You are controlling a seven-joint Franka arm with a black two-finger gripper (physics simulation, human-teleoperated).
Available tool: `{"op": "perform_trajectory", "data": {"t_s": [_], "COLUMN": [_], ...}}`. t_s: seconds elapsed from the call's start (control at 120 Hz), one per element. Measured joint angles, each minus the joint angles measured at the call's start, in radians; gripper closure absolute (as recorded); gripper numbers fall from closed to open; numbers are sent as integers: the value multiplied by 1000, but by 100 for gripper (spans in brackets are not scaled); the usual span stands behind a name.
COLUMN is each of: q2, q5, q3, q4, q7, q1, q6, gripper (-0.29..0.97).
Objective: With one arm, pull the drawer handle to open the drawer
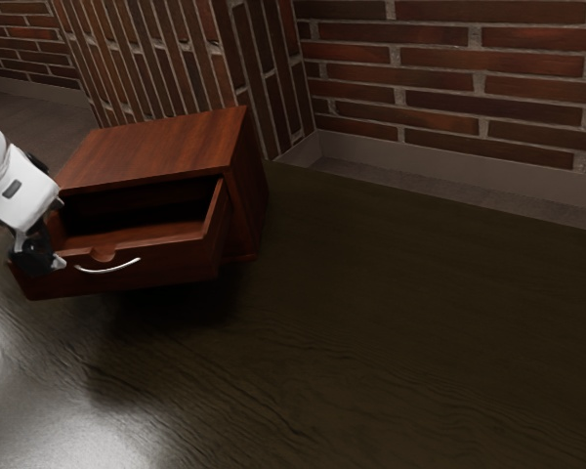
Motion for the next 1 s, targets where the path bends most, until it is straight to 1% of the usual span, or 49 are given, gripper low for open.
{"op": "perform_trajectory", "data": {"t_s": [0.133, 0.208, 0.267, 0.4, 0.508, 0.658, 0.708, 0.892, 1.0], "q2": [83, 117, 132, 141, 152, 269, 293, 307, 303], "q5": [-51, -100, -126, -194, -227, -248, -252, -256, -257], "q3": [3, 3, -5, -3, -2, -11, -12, -15, -14], "q4": [162, 232, 281, 319, 327, 415, 432, 451, 452], "q7": [-1, -4, -14, -60, -90, -123, -133, -164, -179], "q1": [-83, -99, -104, -104, -106, -105, -110, -149, -156], "q6": [-99, -159, -213, -334, -410, -472, -485, -511, -519], "gripper": [0, 0, 0, 0, 0, 0, 0, 0, 0]}}
